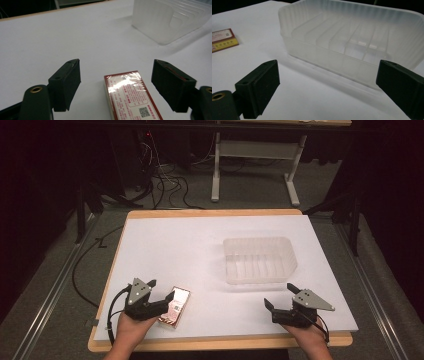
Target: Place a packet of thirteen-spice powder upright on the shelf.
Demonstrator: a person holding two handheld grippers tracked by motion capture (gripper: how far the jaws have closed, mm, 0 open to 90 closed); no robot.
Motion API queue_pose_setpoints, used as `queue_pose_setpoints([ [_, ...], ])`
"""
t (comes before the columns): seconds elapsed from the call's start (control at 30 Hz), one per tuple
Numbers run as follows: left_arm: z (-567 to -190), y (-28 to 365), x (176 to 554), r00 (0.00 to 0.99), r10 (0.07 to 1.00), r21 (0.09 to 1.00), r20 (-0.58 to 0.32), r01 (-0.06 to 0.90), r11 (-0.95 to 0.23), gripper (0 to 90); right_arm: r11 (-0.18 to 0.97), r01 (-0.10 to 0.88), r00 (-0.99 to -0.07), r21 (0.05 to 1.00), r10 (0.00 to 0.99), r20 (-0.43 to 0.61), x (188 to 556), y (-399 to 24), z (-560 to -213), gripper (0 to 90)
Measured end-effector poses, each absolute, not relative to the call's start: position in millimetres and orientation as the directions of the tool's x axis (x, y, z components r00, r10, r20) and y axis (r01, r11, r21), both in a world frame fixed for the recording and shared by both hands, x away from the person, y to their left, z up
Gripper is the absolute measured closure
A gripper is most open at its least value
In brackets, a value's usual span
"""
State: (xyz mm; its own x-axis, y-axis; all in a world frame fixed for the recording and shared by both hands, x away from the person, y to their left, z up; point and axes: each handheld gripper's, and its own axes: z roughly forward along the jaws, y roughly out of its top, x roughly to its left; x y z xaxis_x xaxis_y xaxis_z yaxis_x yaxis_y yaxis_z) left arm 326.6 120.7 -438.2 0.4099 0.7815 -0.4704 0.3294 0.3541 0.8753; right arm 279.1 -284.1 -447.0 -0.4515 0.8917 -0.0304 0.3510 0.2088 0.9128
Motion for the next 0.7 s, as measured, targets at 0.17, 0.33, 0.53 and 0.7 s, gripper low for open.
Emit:
queue_pose_setpoints([
  [0.17,-443,112,326,0.421,0.783,0.878,-0.458,0.352,0.324,21.9,0.201,0.37,-0.419,0.907,0.907,-0.03,283,-291,-451,3.2],
  [0.33,-442,116,326,0.413,0.782,0.874,-0.466,0.35,0.336,22.3,0.152,0.367,-0.408,0.918,0.913,0.012,283,-296,-449,3.4],
  [0.53,-439,123,326,0.413,0.783,0.876,-0.466,0.339,0.343,44.4,0.166,0.355,-0.411,0.92,0.912,-0.005,283,-294,-449,5.6],
  [0.7,-442,119,321,0.464,0.764,0.881,-0.449,0.372,0.292,67.7,0.164,0.352,-0.416,0.922,0.91,-0.003,282,-294,-449,8.0],
])
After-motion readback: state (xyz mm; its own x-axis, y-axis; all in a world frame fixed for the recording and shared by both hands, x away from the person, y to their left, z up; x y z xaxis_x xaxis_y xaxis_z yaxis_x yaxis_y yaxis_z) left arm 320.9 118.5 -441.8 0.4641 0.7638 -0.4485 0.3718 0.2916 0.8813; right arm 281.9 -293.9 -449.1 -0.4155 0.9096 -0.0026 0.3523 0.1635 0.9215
